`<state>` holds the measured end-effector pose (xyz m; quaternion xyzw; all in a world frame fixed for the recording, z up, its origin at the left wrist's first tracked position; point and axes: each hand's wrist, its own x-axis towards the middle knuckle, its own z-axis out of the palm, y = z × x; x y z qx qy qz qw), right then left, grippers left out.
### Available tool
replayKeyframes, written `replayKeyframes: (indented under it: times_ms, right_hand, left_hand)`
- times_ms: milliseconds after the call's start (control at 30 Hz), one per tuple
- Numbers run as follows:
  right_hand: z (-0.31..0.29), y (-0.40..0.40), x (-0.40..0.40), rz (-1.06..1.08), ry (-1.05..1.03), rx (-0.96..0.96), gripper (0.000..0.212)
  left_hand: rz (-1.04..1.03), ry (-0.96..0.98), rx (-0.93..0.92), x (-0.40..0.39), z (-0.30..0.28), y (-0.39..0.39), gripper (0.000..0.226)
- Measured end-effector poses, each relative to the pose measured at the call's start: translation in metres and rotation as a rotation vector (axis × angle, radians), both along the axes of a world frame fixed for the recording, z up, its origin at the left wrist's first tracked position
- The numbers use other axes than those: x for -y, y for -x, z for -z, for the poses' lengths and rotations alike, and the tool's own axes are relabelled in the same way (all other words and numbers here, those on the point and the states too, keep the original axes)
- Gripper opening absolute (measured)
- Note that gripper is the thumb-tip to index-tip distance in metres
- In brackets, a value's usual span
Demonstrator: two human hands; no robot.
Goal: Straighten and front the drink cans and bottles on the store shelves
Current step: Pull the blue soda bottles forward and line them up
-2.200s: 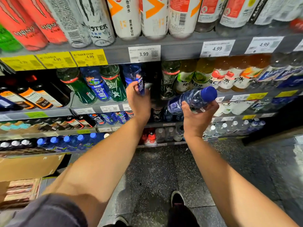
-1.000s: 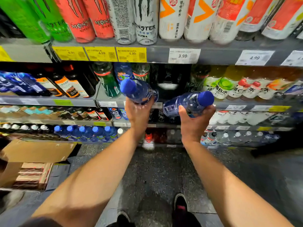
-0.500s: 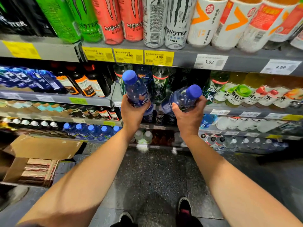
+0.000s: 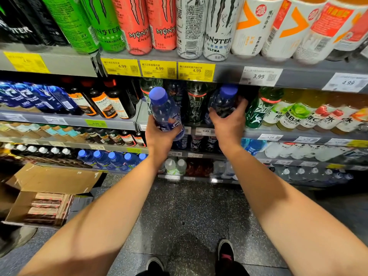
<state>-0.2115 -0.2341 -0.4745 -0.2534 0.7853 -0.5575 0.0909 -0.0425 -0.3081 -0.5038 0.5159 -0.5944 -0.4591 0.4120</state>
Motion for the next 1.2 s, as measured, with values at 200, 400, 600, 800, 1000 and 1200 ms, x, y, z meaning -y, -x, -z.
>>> replayKeyframes:
  times_ms: [200,400,600,800,1000,1200]
  right_hand:
    - [0.001,0.018,0.018,-0.009,0.000,-0.035,0.075]
    - [0.005,0.027,0.032,-0.009,-0.090,-0.062,0.069]
    - [-0.002,0.028,0.035,0.020,-0.190,-0.148,0.069]
    - [0.010,-0.032,0.033,-0.047,-0.011,-0.232,0.058]
    - [0.013,-0.055,0.069,-0.030,-0.185,-0.049,0.077]
    - [0.012,-0.051,0.078,-0.026,-0.414,-0.183,0.087]
  left_hand:
    - [0.006,-0.005,-0.014,-0.001,0.000,0.000,0.045]
    - [0.040,0.022,-0.010,0.000,0.001,-0.001,0.039]
    - [0.080,0.107,-0.025,0.001,0.005,-0.004,0.045]
    - [0.044,0.087,-0.029,-0.001,0.011,-0.006,0.045]
    - [0.017,0.056,-0.010,-0.003,0.011,-0.014,0.044]
    - [0.009,0.046,-0.017,0.001,0.012,-0.023,0.051]
